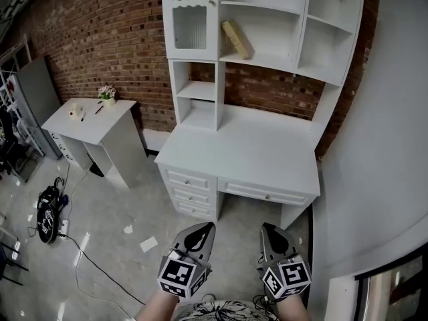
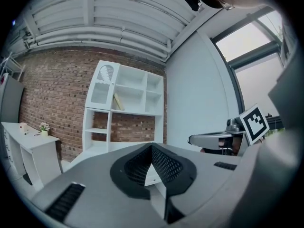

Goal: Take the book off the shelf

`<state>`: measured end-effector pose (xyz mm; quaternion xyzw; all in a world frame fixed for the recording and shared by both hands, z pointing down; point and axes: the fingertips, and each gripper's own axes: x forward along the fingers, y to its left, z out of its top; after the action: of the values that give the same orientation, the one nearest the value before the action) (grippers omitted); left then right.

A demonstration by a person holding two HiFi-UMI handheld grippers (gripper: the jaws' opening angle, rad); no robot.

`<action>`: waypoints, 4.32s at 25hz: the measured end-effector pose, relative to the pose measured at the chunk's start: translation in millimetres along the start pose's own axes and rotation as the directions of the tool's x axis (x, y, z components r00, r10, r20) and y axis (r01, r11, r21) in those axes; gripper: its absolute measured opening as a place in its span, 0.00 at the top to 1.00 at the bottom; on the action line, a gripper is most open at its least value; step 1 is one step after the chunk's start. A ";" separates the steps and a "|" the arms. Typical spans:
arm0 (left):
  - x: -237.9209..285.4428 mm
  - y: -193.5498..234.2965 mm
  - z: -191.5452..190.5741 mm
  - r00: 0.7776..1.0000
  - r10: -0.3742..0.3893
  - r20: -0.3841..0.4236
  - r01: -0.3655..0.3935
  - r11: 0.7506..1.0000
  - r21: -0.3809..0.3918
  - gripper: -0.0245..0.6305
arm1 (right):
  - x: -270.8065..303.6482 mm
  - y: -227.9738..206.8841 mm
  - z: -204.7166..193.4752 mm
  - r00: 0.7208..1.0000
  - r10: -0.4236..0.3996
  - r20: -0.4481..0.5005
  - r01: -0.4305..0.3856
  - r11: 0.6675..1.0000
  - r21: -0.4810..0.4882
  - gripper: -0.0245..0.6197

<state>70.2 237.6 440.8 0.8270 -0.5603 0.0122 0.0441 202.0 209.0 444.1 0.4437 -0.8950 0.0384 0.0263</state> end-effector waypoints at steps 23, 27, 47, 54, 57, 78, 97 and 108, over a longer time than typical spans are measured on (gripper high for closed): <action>93.9 212.2 -0.8 0.983 0.186 0.004 -0.186 0.983 -0.015 0.94 | 263.2 5.7 3.7 0.984 0.174 -0.025 -0.174 0.984 -0.020 0.95; 160.9 252.2 25.1 0.980 0.196 0.027 -0.196 0.981 0.000 0.94 | 331.5 -35.7 32.3 0.983 0.181 -0.002 -0.181 0.983 -0.031 0.95; 412.0 349.1 77.6 0.997 0.066 0.049 -0.068 0.997 0.046 0.94 | 526.7 -192.8 89.6 1.000 0.002 0.002 -0.002 0.997 -0.076 0.95; 467.2 378.6 97.8 0.996 -0.060 0.063 0.058 0.997 0.046 0.94 | 562.2 -219.8 122.8 0.987 -0.155 0.050 0.159 0.982 -0.100 0.95; 484.8 390.7 116.1 0.990 -0.113 0.085 0.107 0.992 0.069 0.94 | 580.6 -227.6 140.4 0.974 -0.221 0.057 0.227 0.965 -0.131 0.95; 541.1 452.3 138.5 0.975 -0.204 0.083 0.199 0.978 0.070 0.94 | 699.6 -279.2 289.3 0.905 -0.405 0.130 0.424 0.834 -0.352 0.46; 562.3 458.5 131.0 0.973 -0.222 0.069 0.214 0.970 0.115 0.94 | 804.5 -327.4 301.1 0.905 -0.407 -0.129 0.312 0.837 -0.449 0.39; 562.9 466.1 123.3 0.979 -0.190 0.070 0.183 0.979 0.094 0.94 | 790.7 -332.8 314.3 0.890 -0.453 -0.050 0.381 0.800 -0.464 0.61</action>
<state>-156.5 -465.8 384.8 0.8770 -0.4803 0.0000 -0.0130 -15.5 -647.0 210.5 0.6079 -0.7547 -0.1373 0.2052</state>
